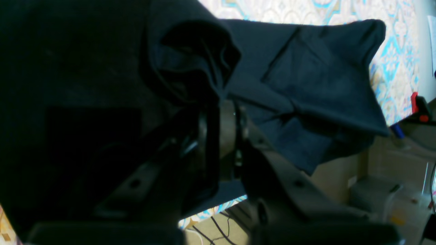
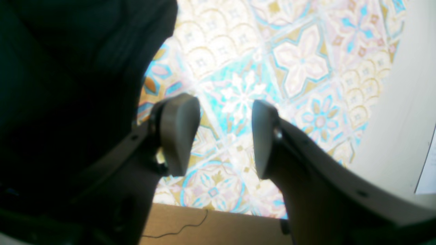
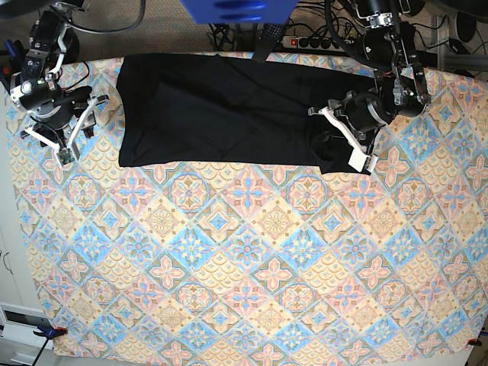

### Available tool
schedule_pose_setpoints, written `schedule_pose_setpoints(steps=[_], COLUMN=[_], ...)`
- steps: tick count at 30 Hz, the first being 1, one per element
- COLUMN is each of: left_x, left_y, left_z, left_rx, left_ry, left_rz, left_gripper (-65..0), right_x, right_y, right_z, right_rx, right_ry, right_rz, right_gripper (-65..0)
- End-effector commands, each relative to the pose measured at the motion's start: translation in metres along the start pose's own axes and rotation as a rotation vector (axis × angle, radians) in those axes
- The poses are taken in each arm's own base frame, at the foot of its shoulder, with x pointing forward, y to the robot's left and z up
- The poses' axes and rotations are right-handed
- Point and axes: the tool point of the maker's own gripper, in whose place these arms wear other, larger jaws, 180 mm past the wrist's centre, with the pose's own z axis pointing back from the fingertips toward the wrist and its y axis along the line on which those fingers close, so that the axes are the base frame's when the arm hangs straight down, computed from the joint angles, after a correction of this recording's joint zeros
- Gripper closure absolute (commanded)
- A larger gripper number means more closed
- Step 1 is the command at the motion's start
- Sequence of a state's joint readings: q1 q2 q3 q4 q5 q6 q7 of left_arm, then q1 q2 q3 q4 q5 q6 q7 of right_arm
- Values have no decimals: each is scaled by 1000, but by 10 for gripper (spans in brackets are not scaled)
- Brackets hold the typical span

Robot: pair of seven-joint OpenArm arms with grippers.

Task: Fold the T-shirt properly
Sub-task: 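Release the folded end and reposition the left gripper at the strip's end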

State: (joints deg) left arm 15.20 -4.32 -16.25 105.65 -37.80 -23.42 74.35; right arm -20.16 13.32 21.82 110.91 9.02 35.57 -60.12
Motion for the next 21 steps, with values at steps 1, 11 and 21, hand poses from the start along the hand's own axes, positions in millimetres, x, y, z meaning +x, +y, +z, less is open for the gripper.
schedule_pose_setpoints(steps=[1, 11, 21], left_x=[4, 3, 26], left_y=[-2, -21, 44], left_z=[0, 24, 69], left_rx=[-16, -83, -8], left_ry=[-19, 8, -50], left_rz=[2, -54, -40], left_gripper=[-2, -368, -353], right_x=[9, 9, 9], right_y=[-7, -17, -22], right_z=[5, 8, 9], right_rx=[-18, -40, -48], right_ry=[-32, -26, -24], right_rz=[12, 34, 42], right_gripper=[-281, -281, -281])
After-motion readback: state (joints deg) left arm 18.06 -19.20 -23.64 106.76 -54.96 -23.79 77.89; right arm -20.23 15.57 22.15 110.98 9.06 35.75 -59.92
